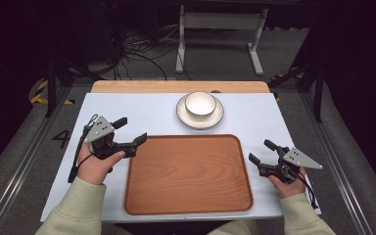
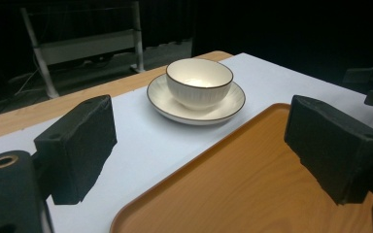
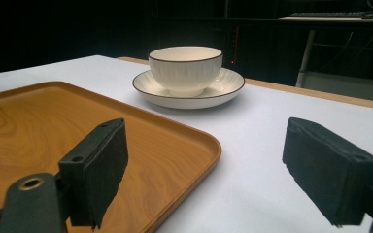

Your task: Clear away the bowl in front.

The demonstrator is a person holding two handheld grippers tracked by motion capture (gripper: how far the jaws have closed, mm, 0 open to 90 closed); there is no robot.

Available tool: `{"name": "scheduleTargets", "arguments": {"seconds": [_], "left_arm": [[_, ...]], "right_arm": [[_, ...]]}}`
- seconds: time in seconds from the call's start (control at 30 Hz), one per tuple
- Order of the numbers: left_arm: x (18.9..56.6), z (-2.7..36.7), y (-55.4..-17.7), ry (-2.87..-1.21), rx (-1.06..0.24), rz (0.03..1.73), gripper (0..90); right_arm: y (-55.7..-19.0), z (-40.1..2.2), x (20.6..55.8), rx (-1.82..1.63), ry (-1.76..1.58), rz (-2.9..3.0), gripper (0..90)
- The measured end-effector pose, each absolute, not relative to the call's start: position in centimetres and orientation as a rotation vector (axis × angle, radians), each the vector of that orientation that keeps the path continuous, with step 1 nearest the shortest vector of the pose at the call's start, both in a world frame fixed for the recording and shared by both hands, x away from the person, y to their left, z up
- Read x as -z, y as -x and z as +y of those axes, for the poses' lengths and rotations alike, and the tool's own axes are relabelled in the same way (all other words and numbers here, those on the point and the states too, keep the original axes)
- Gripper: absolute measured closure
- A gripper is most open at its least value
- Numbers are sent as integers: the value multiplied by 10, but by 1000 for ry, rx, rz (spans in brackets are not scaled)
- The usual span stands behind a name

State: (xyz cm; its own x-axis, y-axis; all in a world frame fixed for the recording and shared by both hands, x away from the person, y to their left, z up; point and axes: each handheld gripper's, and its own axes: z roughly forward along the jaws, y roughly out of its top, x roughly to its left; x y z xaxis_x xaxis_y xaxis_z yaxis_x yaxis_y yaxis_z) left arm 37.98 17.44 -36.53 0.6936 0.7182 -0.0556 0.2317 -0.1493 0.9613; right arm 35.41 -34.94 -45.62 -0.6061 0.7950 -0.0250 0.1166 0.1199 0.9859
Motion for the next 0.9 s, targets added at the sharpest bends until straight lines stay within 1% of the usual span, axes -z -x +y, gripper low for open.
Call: {"name": "scheduleTargets", "arguments": {"seconds": [0.37,0.8,0.9], "left_arm": [[356,145,-406,-1738,-457,722,125],[349,115,-436,-1759,-401,717,135],[347,108,-445,-1764,-404,710,138]], "right_arm": [[-353,-349,456,-1528,-877,1826,162],[-353,-349,456,-1525,-876,1819,168],[-353,-349,456,-1523,-877,1821,168]]}}
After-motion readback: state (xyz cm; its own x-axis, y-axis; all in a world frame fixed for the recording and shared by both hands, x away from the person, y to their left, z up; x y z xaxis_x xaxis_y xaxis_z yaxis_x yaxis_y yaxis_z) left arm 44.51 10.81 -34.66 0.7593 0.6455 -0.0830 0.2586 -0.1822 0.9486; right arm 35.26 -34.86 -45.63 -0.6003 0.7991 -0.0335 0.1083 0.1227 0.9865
